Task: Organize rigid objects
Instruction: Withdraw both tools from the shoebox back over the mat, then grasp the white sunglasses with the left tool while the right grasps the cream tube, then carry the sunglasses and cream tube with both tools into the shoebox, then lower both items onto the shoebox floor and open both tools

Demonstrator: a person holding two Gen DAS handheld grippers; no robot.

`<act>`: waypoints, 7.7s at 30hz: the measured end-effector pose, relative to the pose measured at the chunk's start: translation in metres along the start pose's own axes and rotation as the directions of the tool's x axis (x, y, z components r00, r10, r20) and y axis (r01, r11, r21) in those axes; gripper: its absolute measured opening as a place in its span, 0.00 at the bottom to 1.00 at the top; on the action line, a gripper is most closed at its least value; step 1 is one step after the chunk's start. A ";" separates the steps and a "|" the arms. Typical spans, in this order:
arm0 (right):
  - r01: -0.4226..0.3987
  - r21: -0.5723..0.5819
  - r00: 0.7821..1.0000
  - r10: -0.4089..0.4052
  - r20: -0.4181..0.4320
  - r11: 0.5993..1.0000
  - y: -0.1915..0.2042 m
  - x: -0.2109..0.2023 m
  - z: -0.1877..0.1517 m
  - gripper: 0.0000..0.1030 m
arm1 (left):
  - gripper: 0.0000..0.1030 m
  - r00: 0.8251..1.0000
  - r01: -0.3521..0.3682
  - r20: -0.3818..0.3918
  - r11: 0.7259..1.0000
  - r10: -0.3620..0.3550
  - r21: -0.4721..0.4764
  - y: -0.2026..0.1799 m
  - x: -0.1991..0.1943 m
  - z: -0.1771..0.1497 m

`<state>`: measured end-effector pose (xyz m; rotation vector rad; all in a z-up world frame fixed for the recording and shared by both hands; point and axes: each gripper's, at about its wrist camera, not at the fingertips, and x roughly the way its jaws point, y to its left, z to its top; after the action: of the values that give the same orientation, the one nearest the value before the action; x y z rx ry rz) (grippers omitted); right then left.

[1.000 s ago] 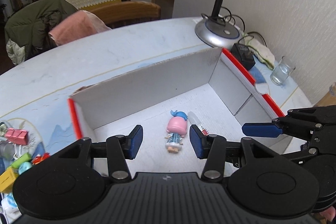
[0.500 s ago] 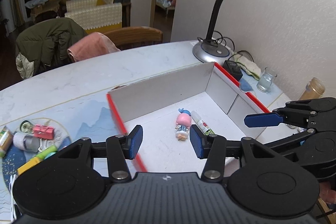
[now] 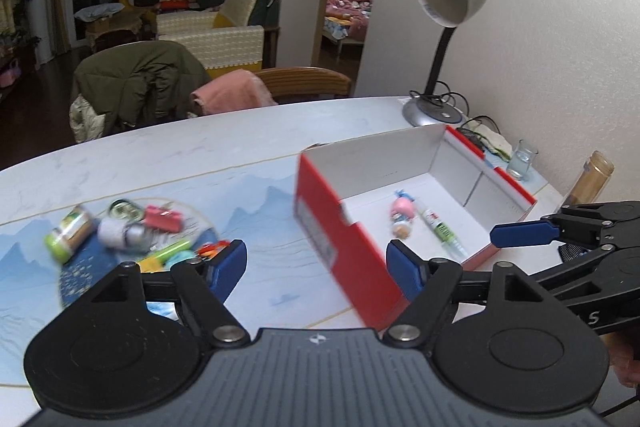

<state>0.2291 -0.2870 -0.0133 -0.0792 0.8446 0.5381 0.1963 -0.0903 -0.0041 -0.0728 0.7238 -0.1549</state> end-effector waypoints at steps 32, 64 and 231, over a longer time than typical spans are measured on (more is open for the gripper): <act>0.033 0.012 0.997 -0.032 -0.075 0.999 0.148 0.089 0.004 0.92 | 1.00 0.997 -0.080 -0.015 0.991 0.079 -0.104 0.174 -0.023 -0.093; 0.142 -0.047 0.961 -0.150 -0.233 0.989 0.211 0.256 0.034 0.92 | 1.00 0.982 -0.183 -0.069 0.977 0.176 -0.110 0.216 0.048 -0.120; 0.124 0.062 0.960 -0.104 -0.261 0.990 -0.169 0.106 0.012 0.57 | 0.06 0.948 0.021 -0.317 1.000 -0.022 -0.006 -0.117 0.230 0.062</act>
<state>0.3762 -0.3855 -0.1065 -0.1282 1.1073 0.3899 0.3934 -0.2430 -0.0937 -0.0592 1.0450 -0.1888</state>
